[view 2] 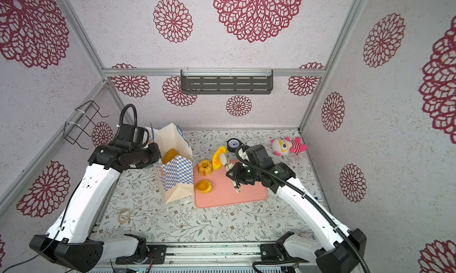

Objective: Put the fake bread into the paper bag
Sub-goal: 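Lift the yellow slice with the tongs and carry it over the bag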

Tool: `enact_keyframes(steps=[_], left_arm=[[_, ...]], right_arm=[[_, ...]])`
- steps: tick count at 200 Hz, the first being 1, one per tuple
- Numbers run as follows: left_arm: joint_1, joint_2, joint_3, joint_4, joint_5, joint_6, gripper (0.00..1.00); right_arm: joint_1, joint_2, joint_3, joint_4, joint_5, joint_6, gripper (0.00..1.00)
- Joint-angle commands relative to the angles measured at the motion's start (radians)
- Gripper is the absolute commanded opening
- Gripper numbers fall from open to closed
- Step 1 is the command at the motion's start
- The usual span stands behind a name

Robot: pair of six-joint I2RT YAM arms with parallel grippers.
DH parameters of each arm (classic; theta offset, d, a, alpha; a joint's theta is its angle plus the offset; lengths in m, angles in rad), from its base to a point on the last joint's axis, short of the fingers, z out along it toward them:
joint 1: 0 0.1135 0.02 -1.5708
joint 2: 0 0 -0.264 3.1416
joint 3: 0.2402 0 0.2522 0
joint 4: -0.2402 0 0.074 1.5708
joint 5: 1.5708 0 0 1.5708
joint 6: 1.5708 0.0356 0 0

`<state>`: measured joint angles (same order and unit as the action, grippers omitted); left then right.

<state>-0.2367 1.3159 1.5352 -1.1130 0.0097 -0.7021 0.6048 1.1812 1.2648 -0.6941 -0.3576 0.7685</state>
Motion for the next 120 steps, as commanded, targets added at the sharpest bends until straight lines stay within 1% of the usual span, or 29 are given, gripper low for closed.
enact_keyframes(steps=[1, 71, 99, 120], left_arm=[[0.003, -0.001, 0.024, 0.028, -0.003, 0.013, 0.00], [0.004, -0.019, 0.014, 0.021, -0.006, 0.002, 0.00], [0.004, -0.033, -0.002, 0.019, -0.010, -0.003, 0.00], [0.004, -0.044, -0.013, 0.019, -0.014, -0.010, 0.00]], right_arm=[[0.015, 0.019, 0.143, 0.029, 0.019, -0.048, 0.00], [0.152, 0.290, 0.611, 0.028, 0.069, -0.093, 0.00], [0.175, 0.383, 0.756, 0.012, 0.055, -0.103, 0.00], [0.193, 0.429, 0.809, 0.010, 0.046, -0.105, 0.00]])
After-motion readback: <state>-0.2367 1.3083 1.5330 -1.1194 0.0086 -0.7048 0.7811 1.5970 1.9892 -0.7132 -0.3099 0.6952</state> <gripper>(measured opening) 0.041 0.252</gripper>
